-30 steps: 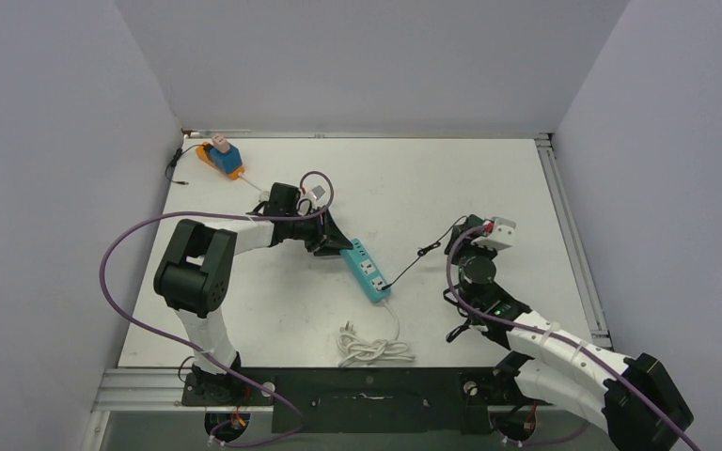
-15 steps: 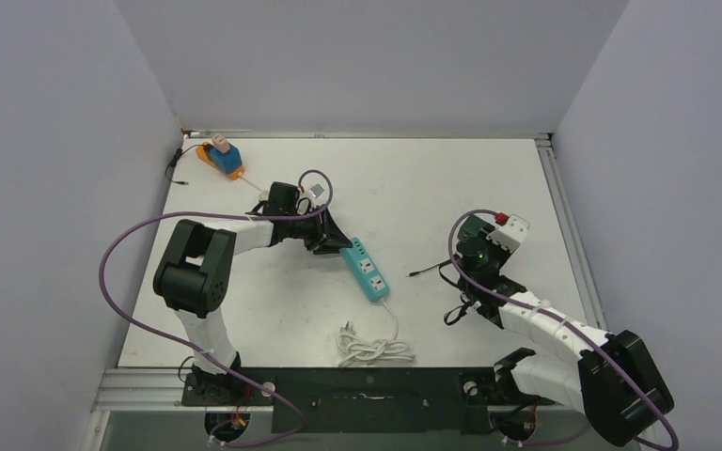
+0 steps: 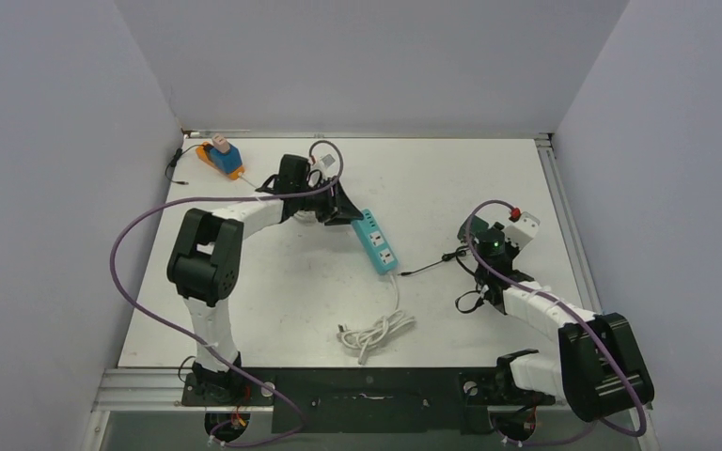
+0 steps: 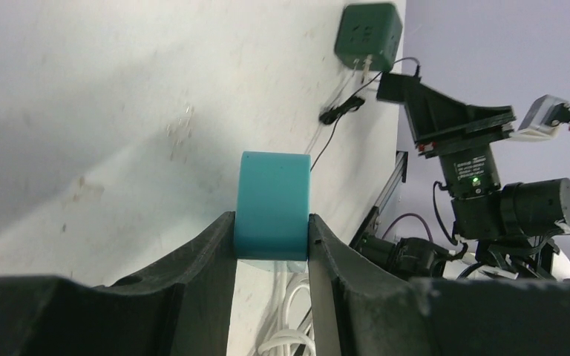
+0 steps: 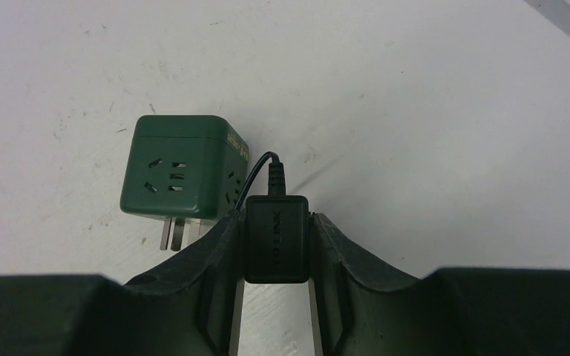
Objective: Pull the plug off the socket
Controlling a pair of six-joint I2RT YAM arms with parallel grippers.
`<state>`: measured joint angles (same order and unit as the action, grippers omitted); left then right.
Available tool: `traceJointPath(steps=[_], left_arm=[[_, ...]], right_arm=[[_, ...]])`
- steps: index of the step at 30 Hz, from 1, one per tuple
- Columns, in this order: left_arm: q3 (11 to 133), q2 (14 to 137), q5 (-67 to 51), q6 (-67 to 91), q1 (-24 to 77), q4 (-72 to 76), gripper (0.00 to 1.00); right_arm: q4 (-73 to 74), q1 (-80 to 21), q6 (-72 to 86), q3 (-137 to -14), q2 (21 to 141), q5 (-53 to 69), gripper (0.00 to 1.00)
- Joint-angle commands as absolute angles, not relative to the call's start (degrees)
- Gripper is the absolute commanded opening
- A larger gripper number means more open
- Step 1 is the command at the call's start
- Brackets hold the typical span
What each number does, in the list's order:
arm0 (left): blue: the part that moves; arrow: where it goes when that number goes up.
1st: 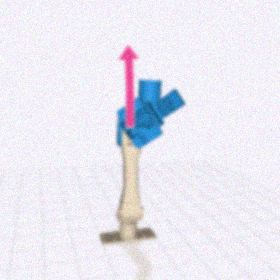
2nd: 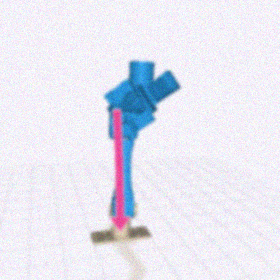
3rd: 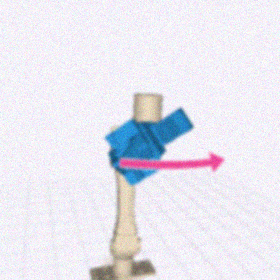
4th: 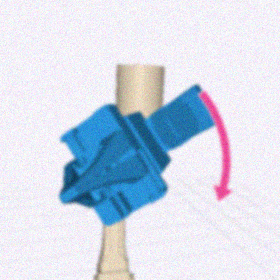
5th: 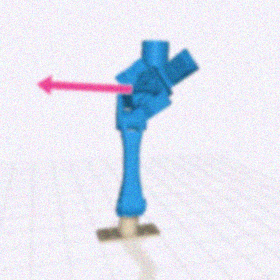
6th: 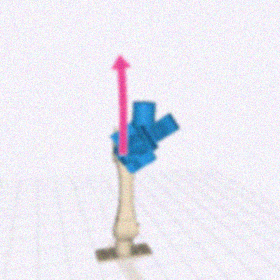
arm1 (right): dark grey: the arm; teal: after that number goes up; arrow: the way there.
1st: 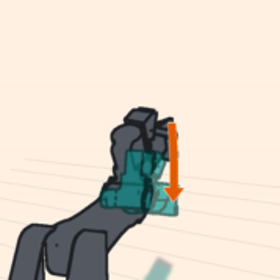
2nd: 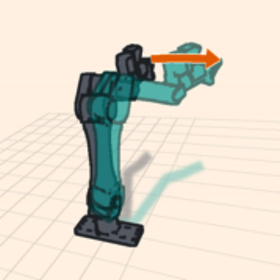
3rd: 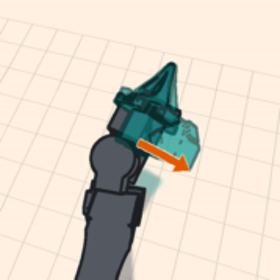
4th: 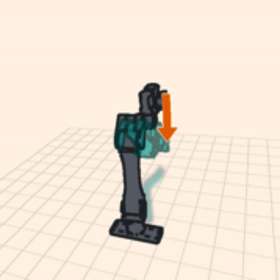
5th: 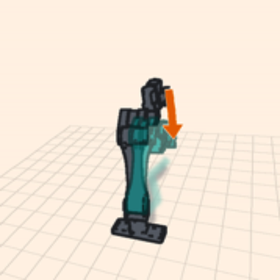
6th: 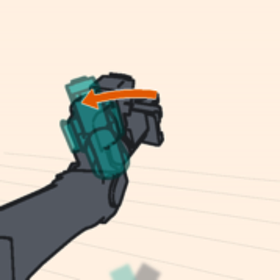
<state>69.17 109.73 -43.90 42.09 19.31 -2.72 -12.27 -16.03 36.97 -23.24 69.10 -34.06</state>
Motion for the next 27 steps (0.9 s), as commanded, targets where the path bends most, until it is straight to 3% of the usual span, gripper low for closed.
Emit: traceJointPath(steps=[1,4,8,17,19,23,27], left_arm=[[80.79,115.23,-45.15,41.9,20.92,-2.91,0.0],[89.99,119.87,-44.0,38.82,21.33,-7.83,0.0],[99.16,126.34,-42.02,36.21,21.44,-12.71,0.0],[113.71,135.99,-35.0,30.94,21.61,-20.22,0.0],[116.44,137.78,-34.03,30.18,21.77,-22.4,0.07],[117.74,138.56,-30.35,28.67,22.47,-24.0,0.39],[117.62,137.62,-27.86,26.96,22.93,-24.64,0.61]], right_arm=[[-16.5,-13.38,38.58,-23.27,70.47,-25.53,0.33],[-16.76,-12.8,38.8,-23.57,71.41,-23.77,0.43],[-16.79,-12.5,38.93,-23.8,72.24,-22.87,0.46],[-17.99,-12.3,38.77,-22.53,70.13,-21.89,0.68],[-18.02,-12.29,38.61,-22.43,69.69,-21.97,0.73],[-18.06,-12.3,38.58,-21.95,68.49,-22.14,0.78],[-18.36,-12.27,38.35,-21.35,67.47,-22.13,0.85]])
